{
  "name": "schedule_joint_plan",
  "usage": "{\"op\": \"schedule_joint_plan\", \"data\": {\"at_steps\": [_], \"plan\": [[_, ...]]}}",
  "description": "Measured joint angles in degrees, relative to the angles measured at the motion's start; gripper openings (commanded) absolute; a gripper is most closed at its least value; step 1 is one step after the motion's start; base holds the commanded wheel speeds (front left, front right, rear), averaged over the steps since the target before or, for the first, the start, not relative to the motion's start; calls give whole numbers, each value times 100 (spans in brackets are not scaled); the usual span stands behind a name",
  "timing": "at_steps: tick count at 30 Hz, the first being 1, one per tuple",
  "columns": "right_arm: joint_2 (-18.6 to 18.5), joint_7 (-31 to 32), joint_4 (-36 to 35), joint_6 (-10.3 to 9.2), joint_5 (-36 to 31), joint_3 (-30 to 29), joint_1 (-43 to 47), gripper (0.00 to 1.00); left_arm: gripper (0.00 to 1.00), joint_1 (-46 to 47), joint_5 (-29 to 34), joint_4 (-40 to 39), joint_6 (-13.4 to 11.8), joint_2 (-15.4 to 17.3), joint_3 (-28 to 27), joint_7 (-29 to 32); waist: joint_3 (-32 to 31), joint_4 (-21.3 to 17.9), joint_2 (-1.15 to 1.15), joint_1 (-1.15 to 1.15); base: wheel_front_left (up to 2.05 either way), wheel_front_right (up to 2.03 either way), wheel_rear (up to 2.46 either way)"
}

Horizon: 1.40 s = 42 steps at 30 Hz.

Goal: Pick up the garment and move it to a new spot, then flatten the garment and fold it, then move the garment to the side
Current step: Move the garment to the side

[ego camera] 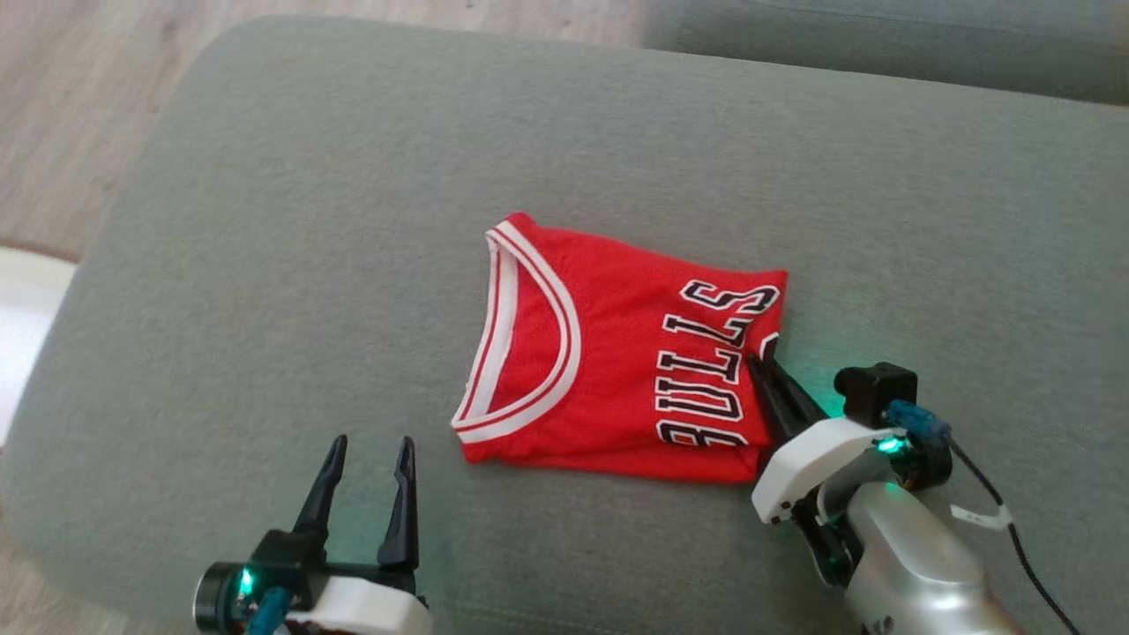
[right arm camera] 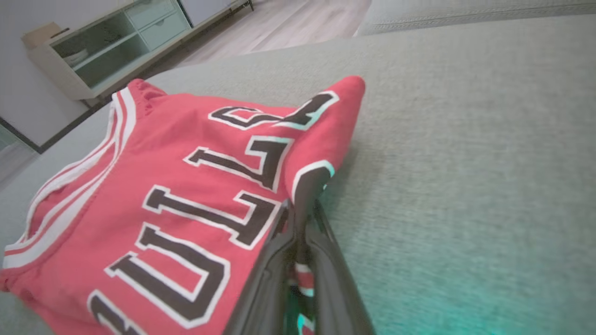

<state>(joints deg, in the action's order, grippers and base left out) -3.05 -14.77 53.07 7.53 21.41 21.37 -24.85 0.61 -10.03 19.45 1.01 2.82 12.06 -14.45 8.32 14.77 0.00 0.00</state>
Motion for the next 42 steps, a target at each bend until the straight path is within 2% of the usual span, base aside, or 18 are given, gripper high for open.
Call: {"op": "schedule_joint_plan", "data": {"at_steps": [4, 9, 16, 17, 23, 28, 34, 38, 42], "plan": [[20, 13, -254, 0, -92, -298, 153, 0, 100, 3, 58, -25, 2, 1, -96, 0, -32, -411, 0, 0, 0, 0, 0], [14, 14, -589, 0, -238, -499, 364, 0, 100, 44, 113, -45, 58, 1, -100, 0, -52, -1158, 0, 0, 0, 0, 0], [11, 14, -975, 0, -238, -502, 560, 0, 100, 372, 178, -38, 127, 1, -80, 0, -11, -2413, 0, 0, 0, 0, 0], [11, 14, -975, 0, -238, -502, 560, 0, 100, 372, 178, -38, 127, 1, -80, 0, -11, -2413, 0, 0, 0, 0, 0], [10, 14, -1209, 0, -88, -444, 709, 0, 100, 413, 269, -13, 181, -1, -86, 0, 71, -3443, 0, 0, 0, 0, 0], [13, 14, -1388, 0, 37, -352, 709, 0, 100, 444, 355, 21, 257, -1, -99, 0, 193, -4120, 0, 0, 0, 0, 0], [16, 14, -1481, 0, 70, -417, 698, 0, 100, 608, 415, 64, 312, -2, -102, 0, 412, -4437, 0, 0, 0, 0, 0], [20, 14, -1564, 0, 2, -531, 603, 0, 100, 604, 513, 79, 364, -2, -166, 0, 481, -4440, 0, 0, 0, 0, 0], [25, 14, -1561, 0, -319, -771, 135, 0, 100, 605, 591, 87, 410, 1, -287, 0, 556, -4357, 0, 0, 0, 0, 0]]}}
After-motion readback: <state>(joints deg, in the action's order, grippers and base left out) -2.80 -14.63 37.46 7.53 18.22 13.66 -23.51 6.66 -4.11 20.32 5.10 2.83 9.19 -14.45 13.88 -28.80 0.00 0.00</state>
